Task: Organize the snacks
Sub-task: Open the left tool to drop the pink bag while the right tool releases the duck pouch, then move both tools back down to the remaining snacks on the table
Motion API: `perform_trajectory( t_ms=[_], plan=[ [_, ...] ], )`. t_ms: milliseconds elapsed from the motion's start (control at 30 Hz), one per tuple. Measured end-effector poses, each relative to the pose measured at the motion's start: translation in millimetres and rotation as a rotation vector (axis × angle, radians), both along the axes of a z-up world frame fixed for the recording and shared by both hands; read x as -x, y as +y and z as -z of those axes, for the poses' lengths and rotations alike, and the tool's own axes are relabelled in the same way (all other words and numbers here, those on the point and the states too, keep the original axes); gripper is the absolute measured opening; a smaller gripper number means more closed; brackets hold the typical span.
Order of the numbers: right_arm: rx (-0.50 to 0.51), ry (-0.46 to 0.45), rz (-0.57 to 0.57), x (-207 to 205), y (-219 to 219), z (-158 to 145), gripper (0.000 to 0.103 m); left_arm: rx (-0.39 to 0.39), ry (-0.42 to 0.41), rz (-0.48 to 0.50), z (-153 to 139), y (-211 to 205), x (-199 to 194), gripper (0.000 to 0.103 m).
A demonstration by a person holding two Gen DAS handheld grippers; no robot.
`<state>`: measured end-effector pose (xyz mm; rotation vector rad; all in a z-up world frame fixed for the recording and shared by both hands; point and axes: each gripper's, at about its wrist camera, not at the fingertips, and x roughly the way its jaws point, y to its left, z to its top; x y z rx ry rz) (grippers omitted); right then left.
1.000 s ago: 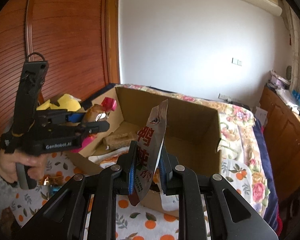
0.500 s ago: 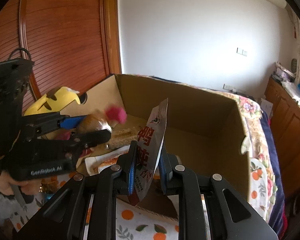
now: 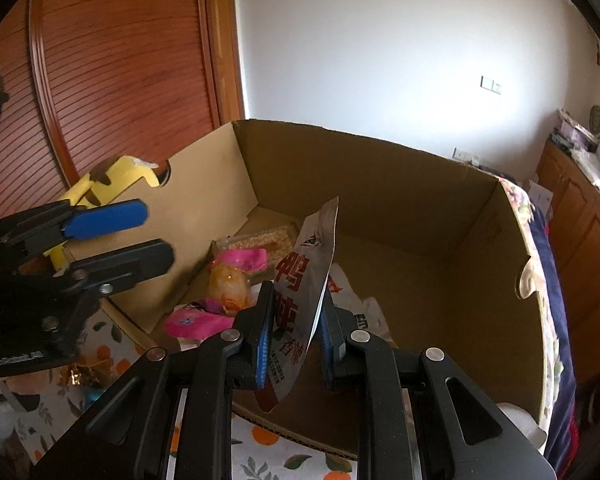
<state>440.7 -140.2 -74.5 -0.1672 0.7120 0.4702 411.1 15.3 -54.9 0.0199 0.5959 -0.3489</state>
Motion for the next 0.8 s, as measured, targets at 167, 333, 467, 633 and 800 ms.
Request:
perform_trajectory(
  t_ms=[167,333,467,633,800],
  plan=[
    [-0.002,-0.001,0.008,3,3,-1,0.020,-0.026,-0.010,-0.016,-8,10,15,0.051],
    [0.005,-0.019,0.010,9,8,-6,0.023,-0.044,-0.005,-0.042,-13,19,33,0.051],
    [-0.028,-0.044,0.015,27,3,-22,0.023,-0.047,0.004,-0.062,-12,27,51,0.051],
    [-0.068,-0.073,0.017,61,-11,-39,0.025,-0.051,0.019,-0.072,-5,31,76,0.052],
    [-0.081,-0.081,0.022,102,-26,-42,0.029,-0.052,0.040,-0.070,6,28,102,0.052]
  ],
)
